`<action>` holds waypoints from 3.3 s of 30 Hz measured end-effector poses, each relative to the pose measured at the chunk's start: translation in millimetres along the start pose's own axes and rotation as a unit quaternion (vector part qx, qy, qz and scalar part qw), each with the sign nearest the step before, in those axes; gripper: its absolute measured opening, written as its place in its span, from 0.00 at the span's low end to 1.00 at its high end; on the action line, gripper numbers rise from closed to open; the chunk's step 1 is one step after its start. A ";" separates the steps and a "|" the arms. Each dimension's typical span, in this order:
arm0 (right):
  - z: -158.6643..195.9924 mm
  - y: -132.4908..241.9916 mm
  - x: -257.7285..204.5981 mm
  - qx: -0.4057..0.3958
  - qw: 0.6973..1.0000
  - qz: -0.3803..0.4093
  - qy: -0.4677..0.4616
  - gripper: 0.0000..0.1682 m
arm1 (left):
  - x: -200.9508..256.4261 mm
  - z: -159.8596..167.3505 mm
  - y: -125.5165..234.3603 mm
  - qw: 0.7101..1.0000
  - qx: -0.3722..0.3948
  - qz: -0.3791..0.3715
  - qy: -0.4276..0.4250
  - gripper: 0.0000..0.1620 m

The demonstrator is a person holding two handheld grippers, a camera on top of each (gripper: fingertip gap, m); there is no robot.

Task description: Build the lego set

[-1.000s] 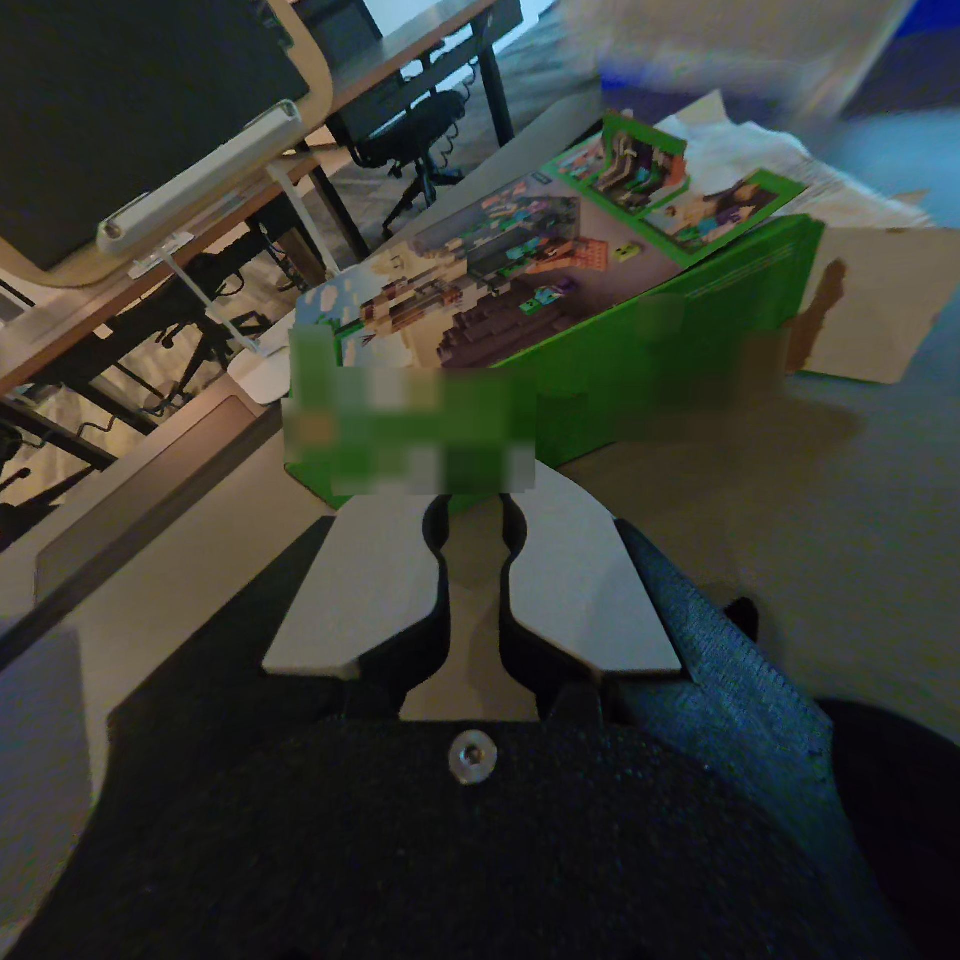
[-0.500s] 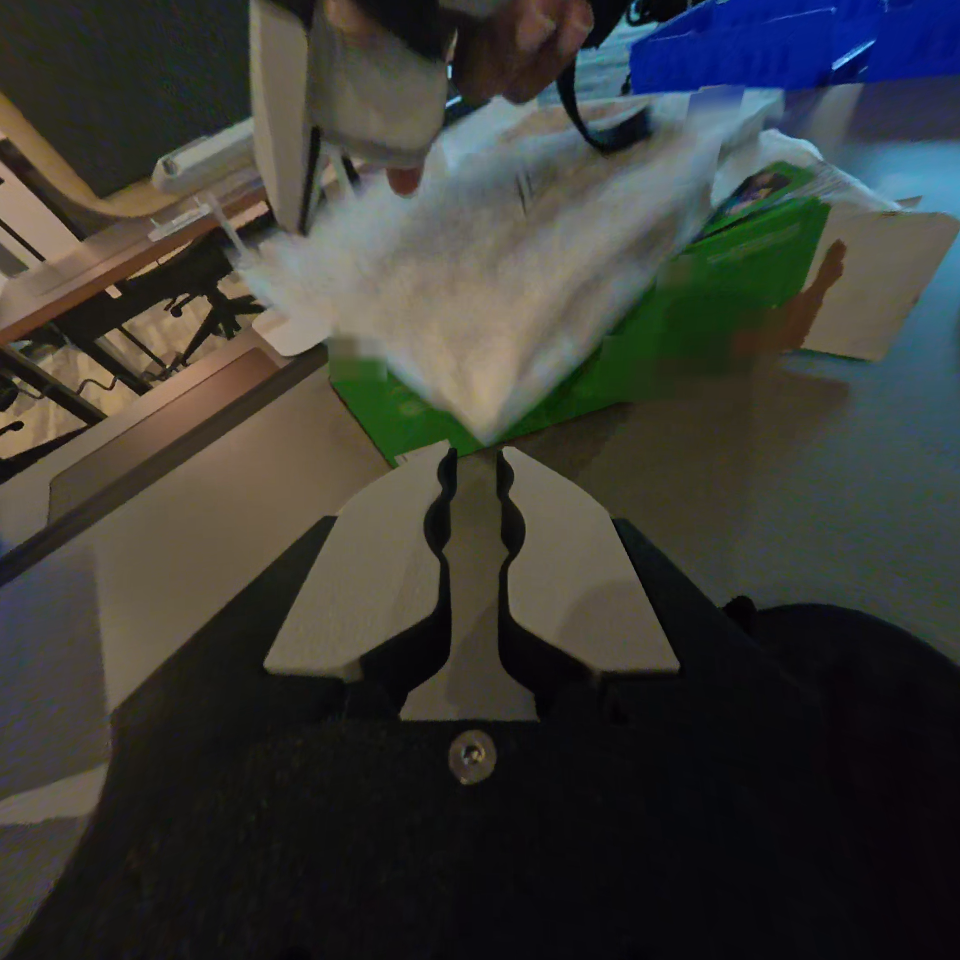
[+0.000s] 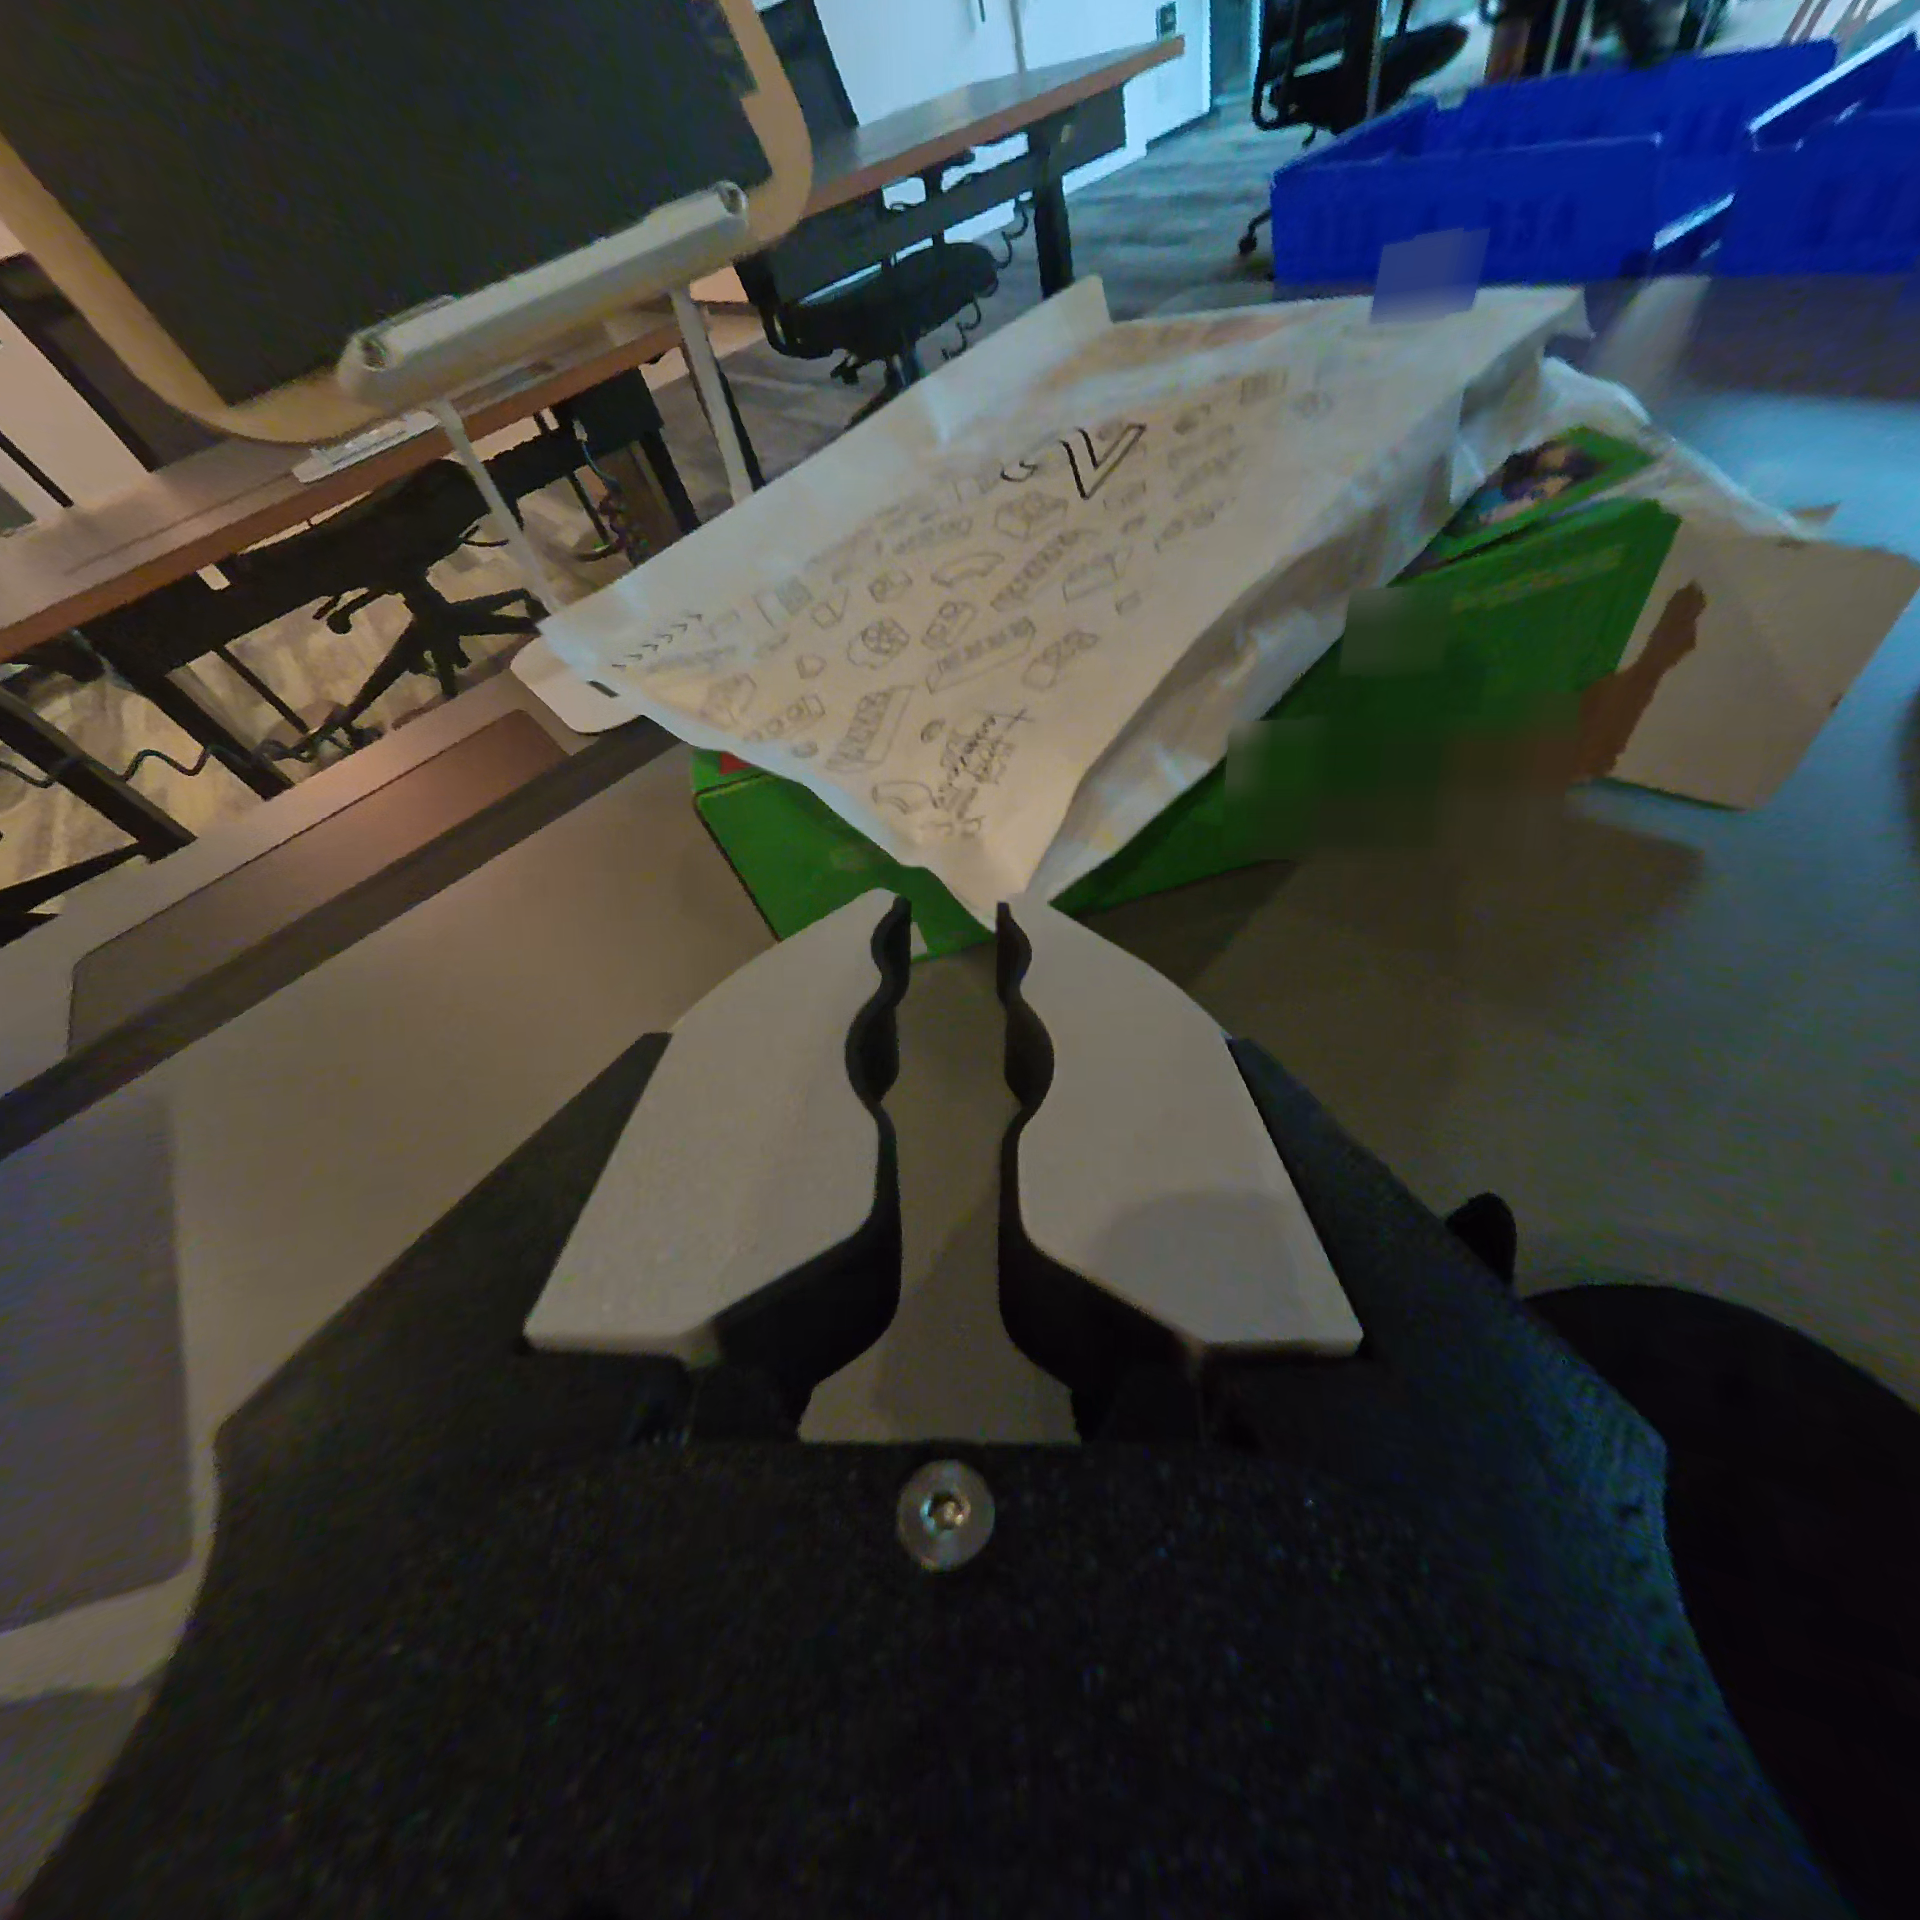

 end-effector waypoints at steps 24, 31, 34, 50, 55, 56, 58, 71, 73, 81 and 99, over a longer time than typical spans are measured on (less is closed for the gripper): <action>162.0 24.7 -11.0 -0.085 0.965 0.245 0.027 0.00 | 35.6 -34.7 -1.4 1.000 -0.011 -0.015 -0.011 0.00; 151.4 11.2 -20.4 -0.084 0.964 0.251 0.031 0.00 | 38.4 -35.5 -1.5 1.000 -0.014 -0.017 0.003 0.00; 146.3 9.6 -18.6 -0.076 0.962 0.259 0.024 0.00 | 37.5 -35.2 -1.1 1.000 -0.014 -0.020 0.009 0.00; 125.6 -13.0 -12.0 -0.070 0.949 0.307 0.033 0.00 | 18.4 -18.4 0.3 0.998 -0.027 -0.040 0.035 0.00; 116.8 -16.3 -8.2 -0.090 0.939 0.331 0.036 0.00 | 19.4 -14.8 -5.2 0.998 -0.026 -0.030 0.039 0.00; 114.8 -17.6 -7.4 -0.095 0.937 0.334 0.036 0.00 | 20.1 -14.3 -6.5 0.999 -0.025 -0.028 0.039 0.00; 111.0 -20.9 -6.7 -0.107 0.935 0.337 0.037 0.00 | 22.1 -13.3 -9.2 0.999 -0.024 -0.022 0.040 0.00; 90.3 -48.4 -2.0 -0.163 0.930 0.328 0.044 0.00 | 25.6 -5.9 -16.5 0.999 -0.027 -0.006 0.044 0.00; 88.9 -51.7 1.2 -0.168 0.928 0.329 0.045 0.00 | 24.3 -4.6 -16.0 0.999 -0.027 -0.008 0.046 0.00; 81.9 -38.8 21.7 -0.163 0.932 0.320 0.040 0.00 | 12.8 -6.9 -7.2 0.998 -0.020 -0.024 0.053 0.00; 84.1 -13.7 164.8 -0.033 0.952 0.060 -0.297 0.42 | -15.2 -9.0 -3.3 0.989 0.021 -0.014 0.146 0.02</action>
Point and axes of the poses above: each gripper's, where its closed fingertips meet, y back along the fingers, z out of its underside, x = y × z across the jaws, the point moved 2 cm from there along y, back along the fingers, and after that the axes turned 10 degrees about -y, right-handed, at the moved point
